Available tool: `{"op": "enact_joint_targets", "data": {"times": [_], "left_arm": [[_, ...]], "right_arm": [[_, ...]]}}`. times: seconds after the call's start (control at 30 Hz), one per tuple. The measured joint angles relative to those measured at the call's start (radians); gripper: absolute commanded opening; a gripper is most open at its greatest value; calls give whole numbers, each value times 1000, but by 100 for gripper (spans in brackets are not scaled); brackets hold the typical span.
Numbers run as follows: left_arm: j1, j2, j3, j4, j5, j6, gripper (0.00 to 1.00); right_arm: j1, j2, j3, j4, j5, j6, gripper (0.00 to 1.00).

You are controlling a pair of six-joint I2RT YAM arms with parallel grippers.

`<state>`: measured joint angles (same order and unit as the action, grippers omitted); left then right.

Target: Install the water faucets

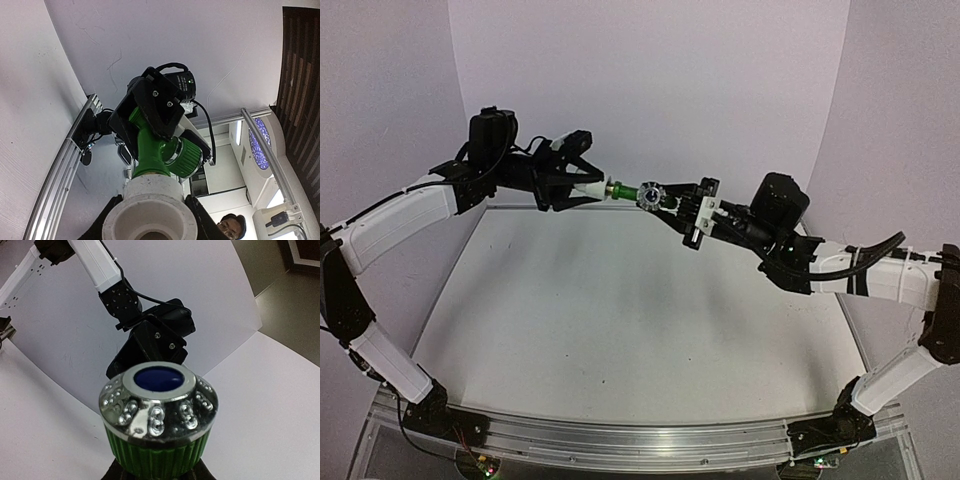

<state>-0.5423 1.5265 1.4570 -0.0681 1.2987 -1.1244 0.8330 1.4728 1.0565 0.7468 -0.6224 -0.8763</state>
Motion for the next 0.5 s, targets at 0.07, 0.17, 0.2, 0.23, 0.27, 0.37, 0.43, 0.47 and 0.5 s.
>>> {"op": "enact_joint_targets", "data": {"times": [0.07, 0.17, 0.2, 0.23, 0.27, 0.37, 0.43, 0.47, 0.5], "left_arm": [[0, 1, 0, -1, 1, -1, 0], [1, 1, 0, -1, 2, -3, 0], [2, 1, 0, -1, 2, -3, 0], [2, 1, 0, -1, 3, -3, 0], [4, 1, 0, -1, 4, -3, 0], [9, 1, 0, -1, 5, -2, 0], [11, 1, 0, -1, 5, -2, 0], [11, 1, 0, -1, 6, -2, 0], [12, 1, 0, 0, 6, -1, 0]], "right_arm": [[1, 8, 1, 7, 0, -7, 0], [1, 17, 4, 18, 0, -13, 0], [2, 20, 5, 22, 0, -13, 0], [2, 22, 6, 23, -1, -13, 0], [2, 25, 10, 24, -2, -13, 0], [2, 33, 18, 26, -3, -12, 0], [2, 35, 21, 25, -3, -10, 0], [2, 37, 24, 25, -5, -7, 0], [2, 39, 28, 24, -7, -3, 0]]}}
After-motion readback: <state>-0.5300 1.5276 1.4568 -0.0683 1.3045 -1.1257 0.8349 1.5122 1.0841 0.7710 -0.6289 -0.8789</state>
